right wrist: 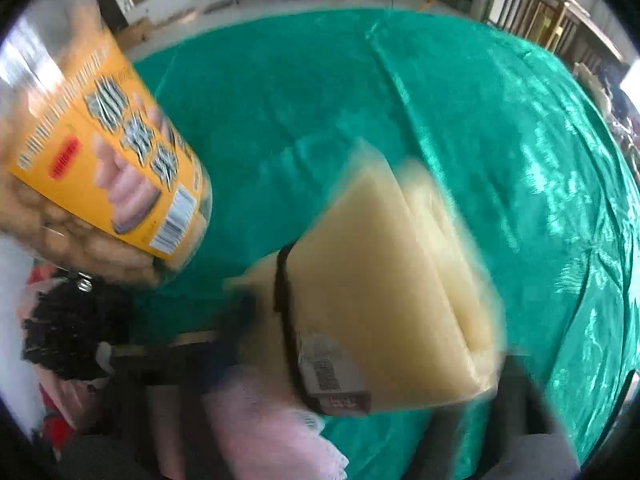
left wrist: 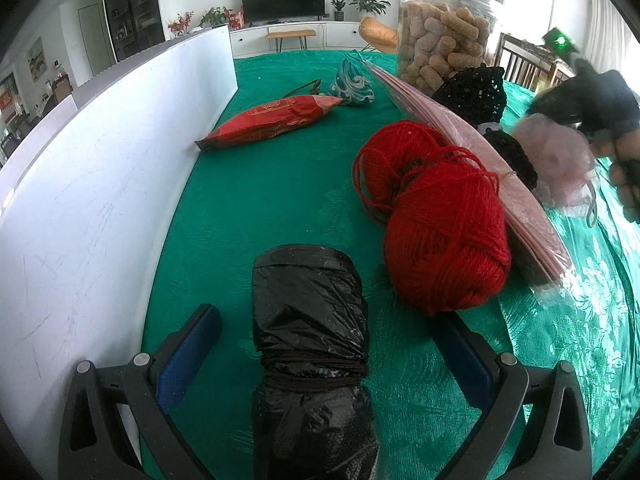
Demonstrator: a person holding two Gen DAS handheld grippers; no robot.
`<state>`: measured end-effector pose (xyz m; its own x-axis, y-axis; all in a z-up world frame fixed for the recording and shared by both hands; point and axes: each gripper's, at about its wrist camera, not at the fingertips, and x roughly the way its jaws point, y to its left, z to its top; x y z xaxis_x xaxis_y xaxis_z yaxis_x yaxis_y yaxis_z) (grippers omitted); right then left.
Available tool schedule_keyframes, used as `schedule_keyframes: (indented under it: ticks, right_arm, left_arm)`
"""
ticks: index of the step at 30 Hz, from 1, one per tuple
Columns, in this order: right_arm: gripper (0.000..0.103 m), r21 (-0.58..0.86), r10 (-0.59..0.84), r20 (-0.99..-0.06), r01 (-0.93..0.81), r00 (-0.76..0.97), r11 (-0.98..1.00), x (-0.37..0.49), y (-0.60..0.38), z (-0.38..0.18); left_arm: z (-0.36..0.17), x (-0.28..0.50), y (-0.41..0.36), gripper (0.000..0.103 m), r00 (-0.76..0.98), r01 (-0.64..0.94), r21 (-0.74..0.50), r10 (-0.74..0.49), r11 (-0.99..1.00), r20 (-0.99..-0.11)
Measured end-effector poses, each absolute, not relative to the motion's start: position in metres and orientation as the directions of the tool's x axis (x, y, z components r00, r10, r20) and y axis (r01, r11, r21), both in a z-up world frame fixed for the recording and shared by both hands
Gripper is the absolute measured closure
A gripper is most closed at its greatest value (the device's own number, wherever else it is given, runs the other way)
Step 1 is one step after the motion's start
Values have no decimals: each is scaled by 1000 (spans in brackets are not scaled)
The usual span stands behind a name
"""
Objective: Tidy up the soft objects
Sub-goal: 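Grasp the beige rolled towel with the right gripper while the left gripper closes on the black bag roll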
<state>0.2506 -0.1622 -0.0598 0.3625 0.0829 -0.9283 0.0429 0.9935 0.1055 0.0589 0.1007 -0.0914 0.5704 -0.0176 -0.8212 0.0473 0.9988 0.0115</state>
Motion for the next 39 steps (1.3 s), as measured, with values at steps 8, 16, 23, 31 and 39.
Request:
schedule_keyframes:
  ticks: [8, 16, 23, 31, 39]
  right_arm:
    - [84, 210, 94, -838, 158, 537, 965, 221, -218, -14]
    - [83, 266, 211, -828, 33, 520, 963, 144, -266, 28]
    - [68, 219, 279, -946, -313, 162, 924, 98, -213, -24]
    - [29, 275, 294, -923, -109, 247, 955, 97, -222, -45]
    - [28, 259, 249, -938, 8, 243, 966, 76, -234, -59]
  left_arm:
    - [-91, 59, 101, 0, 571, 47, 11, -18, 999, -821]
    - [-91, 58, 101, 0, 571, 47, 11, -17, 999, -821]
    - [-91, 59, 101, 0, 570, 46, 10, -18, 999, -822]
    - [-89, 56, 103, 0, 535, 111, 6, -55, 994, -843]
    - [-75, 32, 119, 0, 481, 153, -145, -202, 978, -853]
